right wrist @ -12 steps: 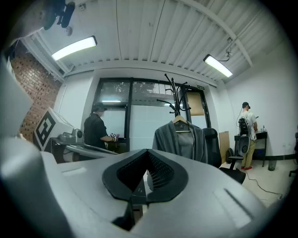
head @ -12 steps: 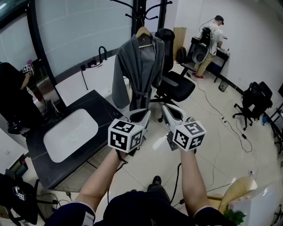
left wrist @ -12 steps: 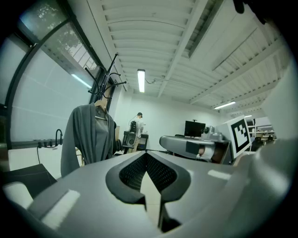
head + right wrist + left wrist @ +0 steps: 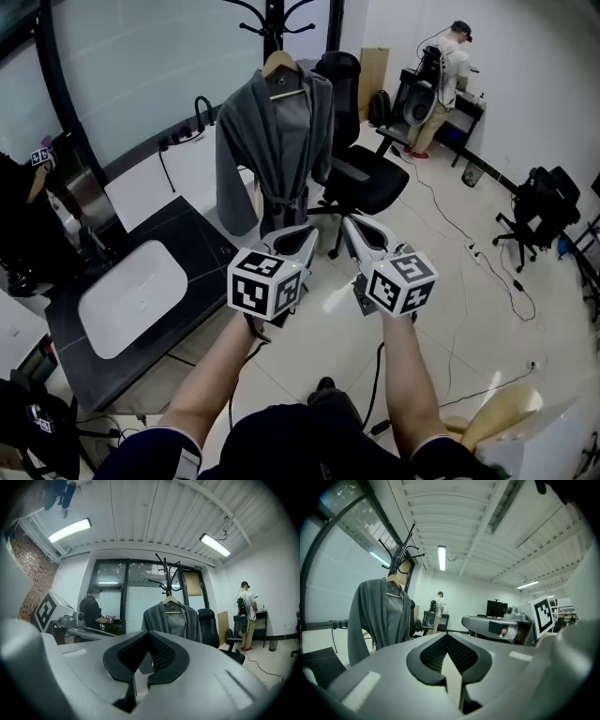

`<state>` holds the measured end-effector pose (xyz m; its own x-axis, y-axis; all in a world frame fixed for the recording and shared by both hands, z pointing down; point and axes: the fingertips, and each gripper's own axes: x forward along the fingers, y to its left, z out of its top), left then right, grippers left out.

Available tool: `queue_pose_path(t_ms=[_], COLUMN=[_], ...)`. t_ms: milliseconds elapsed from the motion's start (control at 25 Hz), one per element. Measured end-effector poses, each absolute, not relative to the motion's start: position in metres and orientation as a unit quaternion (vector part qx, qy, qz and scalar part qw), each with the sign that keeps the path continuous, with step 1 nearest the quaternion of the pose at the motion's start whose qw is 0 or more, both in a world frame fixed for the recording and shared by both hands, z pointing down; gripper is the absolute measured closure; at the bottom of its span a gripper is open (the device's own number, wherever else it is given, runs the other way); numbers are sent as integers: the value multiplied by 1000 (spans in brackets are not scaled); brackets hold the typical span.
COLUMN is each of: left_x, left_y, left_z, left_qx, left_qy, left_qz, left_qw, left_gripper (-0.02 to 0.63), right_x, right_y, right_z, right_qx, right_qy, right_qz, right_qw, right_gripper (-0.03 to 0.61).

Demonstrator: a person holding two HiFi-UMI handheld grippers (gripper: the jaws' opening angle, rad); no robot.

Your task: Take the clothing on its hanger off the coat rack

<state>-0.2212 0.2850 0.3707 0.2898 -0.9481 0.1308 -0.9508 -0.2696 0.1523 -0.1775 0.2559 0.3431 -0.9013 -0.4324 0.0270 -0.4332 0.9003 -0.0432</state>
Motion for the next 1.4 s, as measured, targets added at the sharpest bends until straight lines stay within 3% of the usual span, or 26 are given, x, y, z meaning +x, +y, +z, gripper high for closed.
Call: queue_pose_path(t_ms=[720, 1400], left_x=[-161, -193], left_y=[128, -7], left_z=[362, 372], left_qx=[771, 748], left_qy=[-629, -656], left_qz=[7, -5], left_qw=[102, 99], left_gripper=[601, 601], right_x=[-116, -148], right_y=[98, -32], right_z=[339, 354], right_qx=[182, 144], right_qy=[-983, -989], right_qz=[28, 16], right_qw=[13, 27], right_gripper=[577, 577])
